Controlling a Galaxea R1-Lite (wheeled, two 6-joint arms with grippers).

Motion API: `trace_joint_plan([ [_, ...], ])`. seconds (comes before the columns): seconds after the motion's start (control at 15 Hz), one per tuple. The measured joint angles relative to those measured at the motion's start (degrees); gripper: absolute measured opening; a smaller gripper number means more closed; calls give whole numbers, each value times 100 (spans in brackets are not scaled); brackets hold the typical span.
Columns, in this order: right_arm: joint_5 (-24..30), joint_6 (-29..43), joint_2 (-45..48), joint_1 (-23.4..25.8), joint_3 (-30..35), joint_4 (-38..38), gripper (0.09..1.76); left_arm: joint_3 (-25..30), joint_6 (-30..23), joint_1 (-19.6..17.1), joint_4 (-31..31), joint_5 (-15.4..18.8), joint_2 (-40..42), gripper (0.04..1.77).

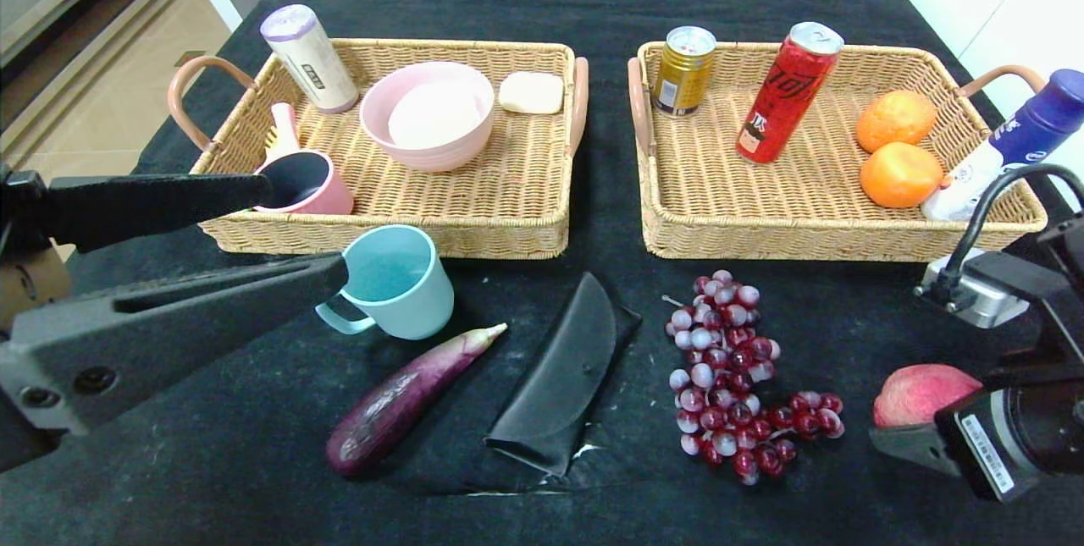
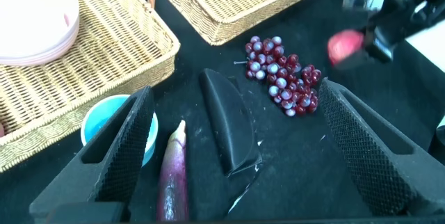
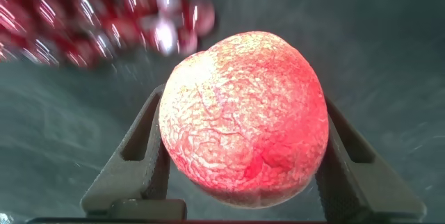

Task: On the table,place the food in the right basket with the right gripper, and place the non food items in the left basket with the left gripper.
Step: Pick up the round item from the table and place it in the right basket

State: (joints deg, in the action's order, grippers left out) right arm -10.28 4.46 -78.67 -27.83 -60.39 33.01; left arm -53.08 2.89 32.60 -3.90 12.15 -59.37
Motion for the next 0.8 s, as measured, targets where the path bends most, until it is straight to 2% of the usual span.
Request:
trace_joint_plan([
  [0.33, -190, 0, -63, 0, -945, 4, 118, 0, 0, 0, 0, 0, 5, 172],
  [0.8, -879, -48, -788, 165, -2662, -57, 118, -1, -2, 0, -1, 0, 17, 172],
])
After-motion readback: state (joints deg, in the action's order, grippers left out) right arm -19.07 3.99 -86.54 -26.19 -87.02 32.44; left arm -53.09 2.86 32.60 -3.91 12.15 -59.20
